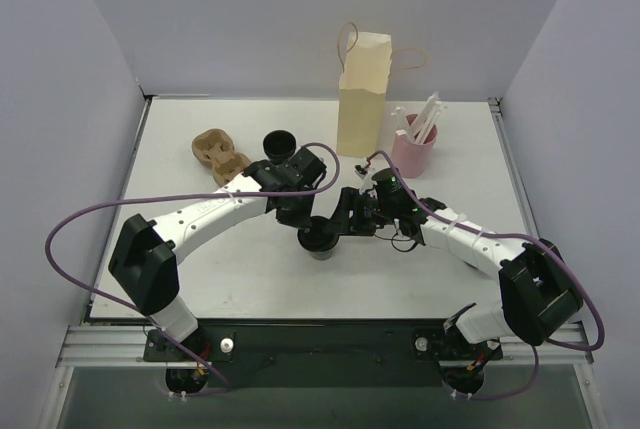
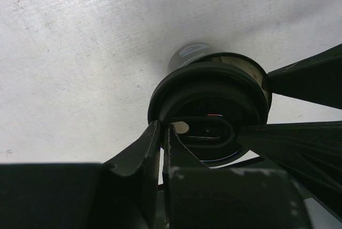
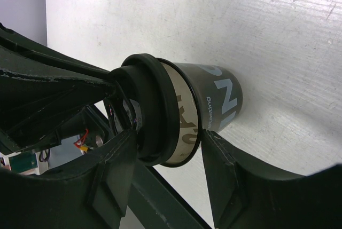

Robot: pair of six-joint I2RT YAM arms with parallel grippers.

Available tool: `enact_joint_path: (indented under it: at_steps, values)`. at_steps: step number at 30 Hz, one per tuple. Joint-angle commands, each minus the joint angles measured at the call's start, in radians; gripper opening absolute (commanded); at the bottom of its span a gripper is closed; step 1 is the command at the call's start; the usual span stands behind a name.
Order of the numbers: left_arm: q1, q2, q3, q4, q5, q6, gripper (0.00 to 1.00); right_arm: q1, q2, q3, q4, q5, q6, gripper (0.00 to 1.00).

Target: Pack the takeout coffee

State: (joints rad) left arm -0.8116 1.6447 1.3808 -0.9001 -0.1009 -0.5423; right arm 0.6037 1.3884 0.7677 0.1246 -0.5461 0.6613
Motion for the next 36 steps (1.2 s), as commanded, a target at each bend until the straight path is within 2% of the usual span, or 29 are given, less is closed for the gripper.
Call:
enact_joint_path:
  at_steps: [1,3,7,13,19,27,28,36]
  values:
    - [-0.001,-0.031,0.003,0.059,0.043,-0.021,0.11,0.005,0.004,0.005,0.04,-0.015,-0.011,0.5]
    - [0.0,-0.034,0.001,0.066,0.047,-0.024,0.1,0.007,0.006,0.005,0.04,-0.014,-0.009,0.49]
    - [-0.001,-0.031,0.0,0.069,0.052,-0.03,0.0,0.005,0.003,0.013,0.029,-0.017,-0.011,0.52]
    - [-0.008,-0.034,0.011,0.069,0.037,-0.045,0.0,0.004,-0.012,0.022,0.017,-0.014,-0.015,0.61]
    - [-0.011,-0.034,0.053,0.001,-0.025,-0.054,0.0,-0.001,-0.04,0.038,-0.02,-0.005,-0.034,0.69]
    - [-0.053,-0.02,0.15,-0.075,-0.117,-0.067,0.0,-0.015,-0.124,0.015,-0.031,0.008,-0.023,0.76]
    - [-0.06,-0.014,0.161,-0.097,-0.129,-0.068,0.0,-0.016,-0.144,0.012,-0.037,0.012,-0.025,0.8]
    - [-0.103,0.072,0.227,-0.175,-0.192,-0.081,0.0,-0.041,-0.204,-0.007,-0.091,0.048,-0.051,0.81]
